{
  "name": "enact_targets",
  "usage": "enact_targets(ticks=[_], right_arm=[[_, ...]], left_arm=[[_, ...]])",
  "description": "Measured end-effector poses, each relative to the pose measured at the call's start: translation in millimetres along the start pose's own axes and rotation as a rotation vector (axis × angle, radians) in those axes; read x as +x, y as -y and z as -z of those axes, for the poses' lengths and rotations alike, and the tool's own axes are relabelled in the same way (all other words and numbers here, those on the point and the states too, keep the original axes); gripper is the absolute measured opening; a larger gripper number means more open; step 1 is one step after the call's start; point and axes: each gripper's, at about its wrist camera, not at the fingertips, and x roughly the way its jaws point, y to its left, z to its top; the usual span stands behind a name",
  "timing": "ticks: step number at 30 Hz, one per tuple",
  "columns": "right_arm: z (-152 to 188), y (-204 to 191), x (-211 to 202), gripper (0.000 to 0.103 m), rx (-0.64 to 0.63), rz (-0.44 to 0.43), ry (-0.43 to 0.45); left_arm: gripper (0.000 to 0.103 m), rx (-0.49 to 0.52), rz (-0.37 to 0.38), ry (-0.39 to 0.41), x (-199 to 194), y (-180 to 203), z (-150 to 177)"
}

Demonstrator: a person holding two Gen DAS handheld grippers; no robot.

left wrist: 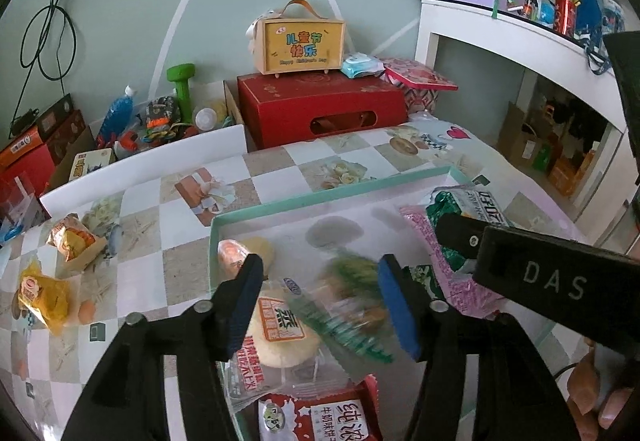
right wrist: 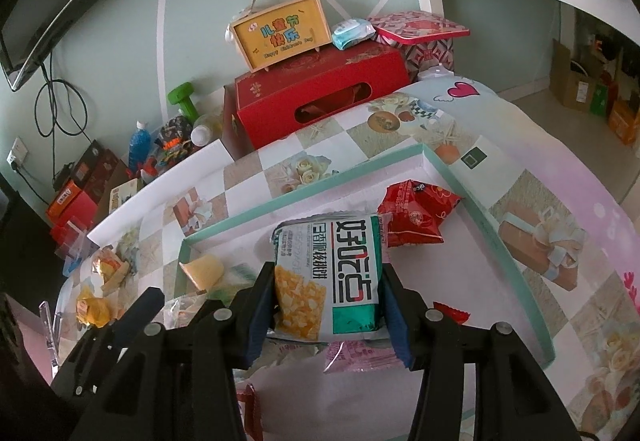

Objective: Organize snacks
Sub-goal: 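Open both grippers to drop the two packs into the tray, then move both open grippers back to the remaining snacks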

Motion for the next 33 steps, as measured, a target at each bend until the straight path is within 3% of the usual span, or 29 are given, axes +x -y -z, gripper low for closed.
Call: enact_targets(ticks=[4,9,15,18,26,33], right_arm=[[-0.4,-0.7,-0.7,0.054,0.001,0.000,0.003],[-1.5,0.5,-0.8,0.063,0.011,0.005,0.003],[-0.7,-1.4,1.7,0.065,0.003,0.020,-0.012],[0.4,-4.4,4.9,0.073,-0.016,0.040,-0.027],[4.8,-23.6,10.0,0.087,-0.086,0.059,-0.040],[10.0,-47.7,13.5,0.088,-0.146,0.028,-0.054]], left_arm=[[0.062,-0.028,-0.009,-0.009,0.3,-7.9,-0.2],[0.063,-0.068,-0.049,-0.020,-0.2,-22.3,0.0],[0.070,-0.129,-0.101,-0.057,1.0,-41.4,2.5],[0.078,-0.169,-0.131,-0.077,2.0,-52.9,4.6],[0.097,-0.289,-0.277,-0.112,3.2,-95.5,16.9],[0.101,-0.355,-0.378,-0.114,-2.0,-122.9,27.0]])
